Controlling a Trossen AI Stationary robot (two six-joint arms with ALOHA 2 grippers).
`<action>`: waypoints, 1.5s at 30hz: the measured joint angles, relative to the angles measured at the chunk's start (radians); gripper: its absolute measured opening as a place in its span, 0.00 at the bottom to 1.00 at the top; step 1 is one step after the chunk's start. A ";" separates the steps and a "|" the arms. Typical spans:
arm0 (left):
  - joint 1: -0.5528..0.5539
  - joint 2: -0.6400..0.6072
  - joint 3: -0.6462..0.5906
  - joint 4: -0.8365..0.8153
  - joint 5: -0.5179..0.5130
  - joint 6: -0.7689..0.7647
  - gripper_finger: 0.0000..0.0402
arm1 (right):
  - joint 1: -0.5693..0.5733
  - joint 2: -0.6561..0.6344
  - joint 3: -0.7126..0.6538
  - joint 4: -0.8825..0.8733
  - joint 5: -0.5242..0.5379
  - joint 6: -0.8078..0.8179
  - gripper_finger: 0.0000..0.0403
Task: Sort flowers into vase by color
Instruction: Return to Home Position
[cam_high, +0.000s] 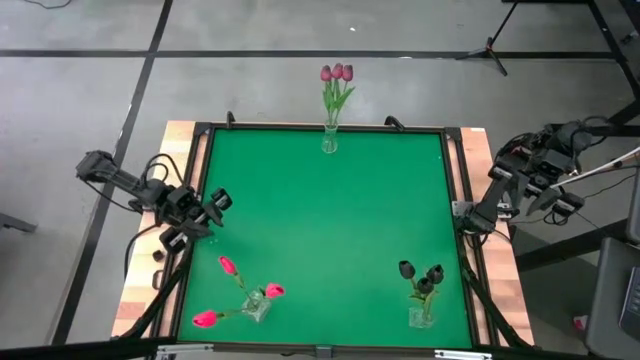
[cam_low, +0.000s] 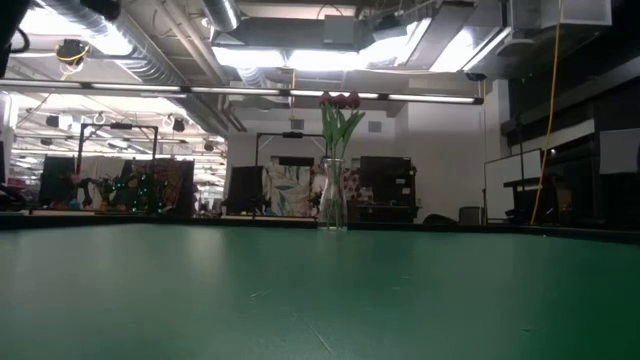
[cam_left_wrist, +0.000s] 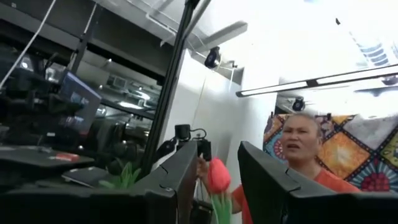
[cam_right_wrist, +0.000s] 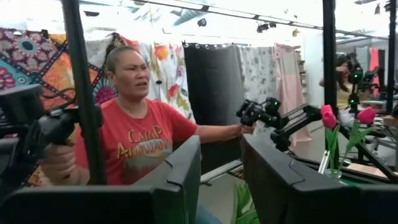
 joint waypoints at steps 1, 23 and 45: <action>0.000 -0.010 -0.019 0.010 0.000 -0.006 0.29 | -0.002 0.000 0.000 0.002 -0.009 0.000 0.29; 0.000 -0.036 -0.068 -0.162 -0.523 -0.020 0.29 | -0.001 -0.002 -0.442 0.386 -0.033 0.026 0.29; 0.000 -0.124 -0.068 -0.343 -0.592 -0.086 0.29 | -0.002 -0.003 -0.736 0.711 -0.013 0.080 0.29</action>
